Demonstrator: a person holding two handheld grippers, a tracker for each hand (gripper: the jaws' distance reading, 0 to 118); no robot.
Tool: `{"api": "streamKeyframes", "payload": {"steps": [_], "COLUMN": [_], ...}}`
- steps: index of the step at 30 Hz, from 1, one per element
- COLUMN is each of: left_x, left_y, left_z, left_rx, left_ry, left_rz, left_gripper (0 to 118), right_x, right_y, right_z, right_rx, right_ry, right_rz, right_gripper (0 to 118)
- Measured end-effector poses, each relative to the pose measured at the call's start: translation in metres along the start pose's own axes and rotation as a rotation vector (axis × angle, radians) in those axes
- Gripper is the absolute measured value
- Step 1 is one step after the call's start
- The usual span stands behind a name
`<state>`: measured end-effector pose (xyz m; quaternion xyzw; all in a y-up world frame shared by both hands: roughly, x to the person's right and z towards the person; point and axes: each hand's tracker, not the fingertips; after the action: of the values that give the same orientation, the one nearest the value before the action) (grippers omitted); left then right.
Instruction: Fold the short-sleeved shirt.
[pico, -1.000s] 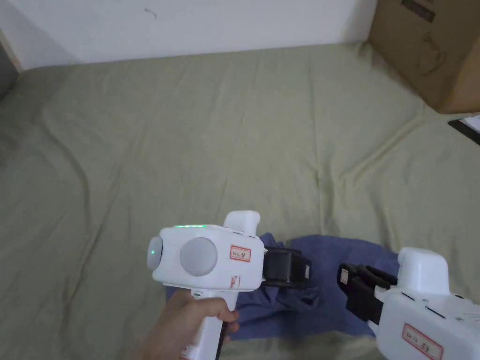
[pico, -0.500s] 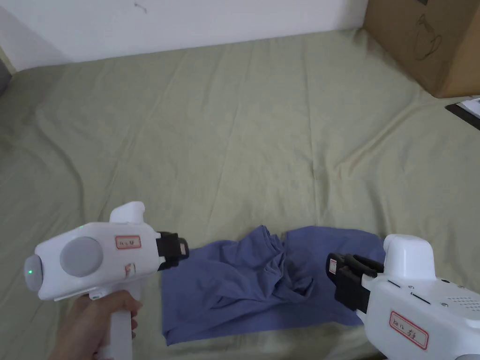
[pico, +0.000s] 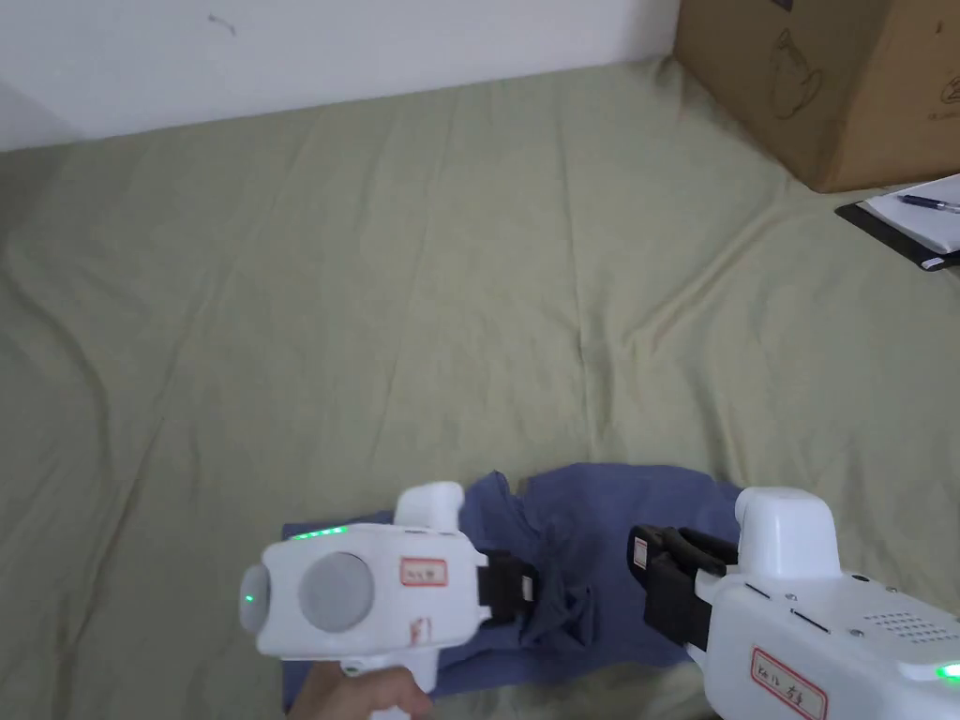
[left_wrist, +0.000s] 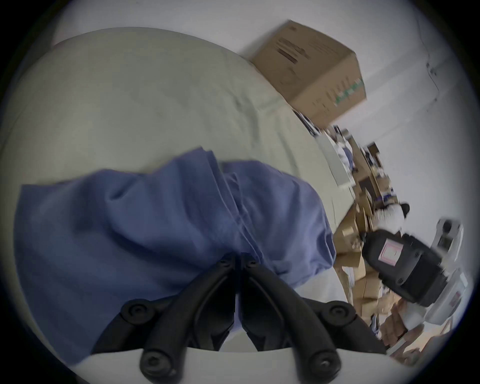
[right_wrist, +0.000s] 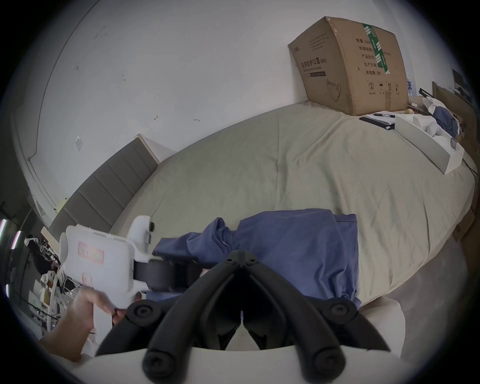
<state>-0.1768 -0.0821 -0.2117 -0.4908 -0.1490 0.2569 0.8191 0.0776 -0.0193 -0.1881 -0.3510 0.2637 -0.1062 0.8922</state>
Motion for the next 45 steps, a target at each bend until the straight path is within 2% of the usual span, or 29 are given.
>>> {"api": "streamKeyframes", "payload": {"steps": [8,13,14,15,18,19,21,26,29,32,38,39,40,42,43,44,45], "left_x": [0.007,-0.018,-0.028,-0.034,-0.076,-0.086,-0.11,-0.169,-0.188,-0.187,-0.175,-0.185,-0.184,-0.182,-0.182,-0.186,-0.193], "left_y": [-0.013,-0.016,-0.016,-0.015,-0.017,-0.02,-0.027,-0.04,-0.043,-0.042,-0.019,-0.014,-0.011,-0.008,-0.009,-0.012,-0.016], "left_z": [0.014,0.058,0.072,0.09,0.124,0.131,0.148,0.156,0.141,0.115,0.094,0.09,0.088,0.083,0.078,0.076,0.077], "left_rx": [0.018,0.106,0.124,0.152,0.197,0.209,0.248,0.274,0.228,0.163,0.116,0.113,0.098,0.104,0.047,0.038,0.052], "left_ry": [-0.092,-0.115,-0.126,-0.137,-0.133,-0.109,-0.069,-0.188,-0.247,-0.337,-0.356,-0.371,-0.398,-0.37,-0.232,-0.195,-0.306], "left_rz": [0.046,0.091,0.098,0.128,0.206,0.223,0.276,0.514,0.568,0.538,0.511,0.512,0.494,0.5,0.509,0.524,0.524], "left_gripper": [4,5,9,29,107,107,118,118,118,118,117,111,90,9,9,9,9], "right_x": [0.003,-0.001,-0.002,-0.003,-0.005,-0.007,-0.009,-0.021,-0.03,-0.037,-0.041,-0.041,-0.042,-0.043,-0.043,-0.043,-0.041], "right_y": [0.001,0.002,0.003,0.003,0.005,0.005,0.006,0.006,0.006,0.007,0.011,0.012,0.013,0.014,0.015,0.016,0.017], "right_z": [-0.001,0.0,0.0,0.0,-0.003,-0.004,-0.007,-0.016,-0.021,-0.024,-0.024,-0.024,-0.024,-0.023,-0.022,-0.02,-0.019], "right_rx": [-0.009,-0.012,-0.012,-0.013,-0.017,-0.018,-0.024,-0.046,-0.062,-0.069,-0.072,-0.076,-0.078,-0.075,-0.074,-0.071,-0.069], "right_ry": [-0.005,-0.001,-0.002,-0.004,-0.005,-0.005,-0.004,0.003,0.018,0.022,0.043,0.049,0.053,0.039,0.031,0.023,0.019], "right_rz": [0.003,0.019,0.026,0.03,0.035,0.034,0.032,0.058,0.07,0.088,0.088,0.086,0.087,0.105,0.114,0.118,0.118], "right_gripper": [0,0,0,0,0,0,0,0,0,0,0,0,0,0,0,0,0]}}
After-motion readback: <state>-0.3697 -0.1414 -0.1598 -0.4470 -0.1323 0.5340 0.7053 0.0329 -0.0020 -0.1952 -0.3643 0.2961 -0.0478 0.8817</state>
